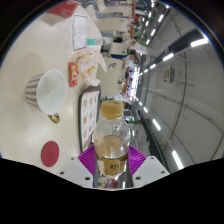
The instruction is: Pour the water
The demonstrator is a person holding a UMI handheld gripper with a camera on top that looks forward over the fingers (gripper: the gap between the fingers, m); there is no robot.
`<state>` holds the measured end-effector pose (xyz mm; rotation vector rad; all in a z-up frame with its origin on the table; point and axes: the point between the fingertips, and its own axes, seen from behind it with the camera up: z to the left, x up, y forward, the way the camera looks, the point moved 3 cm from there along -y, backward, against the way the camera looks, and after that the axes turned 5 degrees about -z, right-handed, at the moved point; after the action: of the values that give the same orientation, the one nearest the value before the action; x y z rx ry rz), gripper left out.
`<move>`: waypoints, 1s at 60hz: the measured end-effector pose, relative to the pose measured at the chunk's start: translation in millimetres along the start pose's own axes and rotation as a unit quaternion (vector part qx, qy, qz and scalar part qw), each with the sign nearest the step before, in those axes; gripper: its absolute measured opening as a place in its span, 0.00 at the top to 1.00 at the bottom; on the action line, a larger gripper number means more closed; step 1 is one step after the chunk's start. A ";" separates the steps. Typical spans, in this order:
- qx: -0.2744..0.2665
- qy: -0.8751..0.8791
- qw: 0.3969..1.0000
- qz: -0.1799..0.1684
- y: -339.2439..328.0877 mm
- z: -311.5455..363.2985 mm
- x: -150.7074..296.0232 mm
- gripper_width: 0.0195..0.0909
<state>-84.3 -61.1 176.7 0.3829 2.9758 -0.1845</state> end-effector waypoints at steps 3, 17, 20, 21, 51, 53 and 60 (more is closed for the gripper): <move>-0.002 -0.062 0.998 -0.015 3.0 7.7 10.6 0.74; -0.003 -0.264 0.962 -0.067 20.4 41.7 42.0 0.74; 0.006 -0.257 0.964 -0.067 21.1 42.3 43.7 0.73; 0.009 -0.252 0.965 -0.067 21.1 42.8 42.6 0.74; 0.083 0.442 0.887 -0.103 -6.1 -44.5 -3.9 0.74; 0.096 0.483 0.865 -0.099 -5.7 -39.9 -9.0 0.73; 0.130 0.598 0.788 -0.064 1.4 -6.5 -28.2 0.74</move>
<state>-57.7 -65.8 187.1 0.4276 4.2690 -0.5478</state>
